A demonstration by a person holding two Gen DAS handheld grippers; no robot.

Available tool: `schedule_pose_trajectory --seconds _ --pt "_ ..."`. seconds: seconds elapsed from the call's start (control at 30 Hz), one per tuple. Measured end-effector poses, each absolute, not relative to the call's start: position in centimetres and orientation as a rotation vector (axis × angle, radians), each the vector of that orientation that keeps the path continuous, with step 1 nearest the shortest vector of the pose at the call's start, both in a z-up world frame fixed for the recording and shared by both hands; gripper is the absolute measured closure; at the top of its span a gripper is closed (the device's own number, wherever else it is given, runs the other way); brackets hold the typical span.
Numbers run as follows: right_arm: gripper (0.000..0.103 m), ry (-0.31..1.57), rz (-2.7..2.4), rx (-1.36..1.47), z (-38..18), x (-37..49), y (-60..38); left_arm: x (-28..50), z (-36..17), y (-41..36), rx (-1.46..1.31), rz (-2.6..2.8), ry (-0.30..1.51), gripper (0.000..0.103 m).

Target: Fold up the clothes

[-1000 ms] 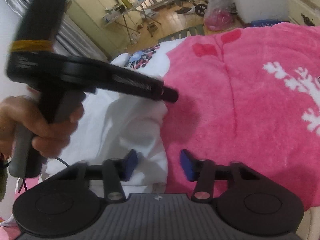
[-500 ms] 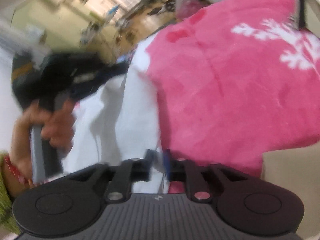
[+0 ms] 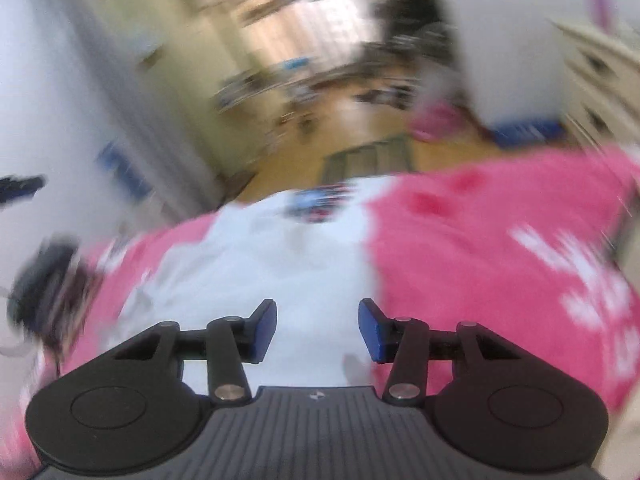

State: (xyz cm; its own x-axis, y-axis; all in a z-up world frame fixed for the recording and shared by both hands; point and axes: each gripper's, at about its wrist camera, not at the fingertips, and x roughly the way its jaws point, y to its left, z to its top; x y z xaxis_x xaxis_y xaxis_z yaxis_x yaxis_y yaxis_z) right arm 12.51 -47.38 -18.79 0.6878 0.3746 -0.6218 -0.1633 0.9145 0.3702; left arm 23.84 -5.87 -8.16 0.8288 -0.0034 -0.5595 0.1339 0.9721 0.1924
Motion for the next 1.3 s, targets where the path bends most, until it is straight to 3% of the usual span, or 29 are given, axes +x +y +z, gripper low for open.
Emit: schedule_pose_trajectory --seconds 0.13,0.23,0.37,0.6,0.77,0.83,0.87,0.93,1.0,1.1,1.3 --pt "0.060 0.775 0.520 0.014 -17.6 13.6 -38.4 21.5 -16.1 -4.4 0.329 -0.069 0.766 0.039" --pt "0.062 0.817 0.668 -0.105 -18.0 14.3 -32.0 20.8 -21.1 -2.9 0.214 -0.098 0.886 0.039" --pt "0.062 0.782 0.835 -0.292 -18.9 12.6 -23.9 21.6 -23.2 -0.3 0.035 -0.100 0.956 0.039" --pt "0.063 0.257 1.026 -1.098 -25.2 3.4 -15.7 22.9 -26.7 4.2 -0.284 -0.102 1.067 0.039" --pt "0.061 -0.012 1.032 -1.412 -29.3 2.2 -15.0 22.7 -27.3 5.2 -0.308 -0.108 1.072 0.039" --pt "0.065 -0.115 1.028 -1.522 -30.8 1.8 -14.8 22.3 -27.3 5.3 -0.289 -0.116 1.070 0.039" --pt "0.065 -0.122 1.031 -1.521 -30.7 1.8 -14.8 22.1 -27.4 5.3 -0.274 -0.121 1.069 0.039" --pt "0.081 -0.131 1.039 -1.515 -30.4 1.9 -14.7 21.6 -27.4 5.2 -0.245 -0.132 1.067 0.039" --pt "0.089 -0.116 1.048 -1.483 -29.8 1.8 -14.6 21.2 -27.5 5.1 -0.214 -0.139 1.064 0.039" --pt "0.091 0.095 1.094 -1.246 -26.8 3.1 -14.1 20.7 -27.5 5.1 -0.181 -0.150 1.056 0.039" --pt "0.091 0.752 1.138 -0.255 -21.5 14.3 -16.0 20.5 -27.5 5.1 -0.155 -0.150 1.047 0.039"
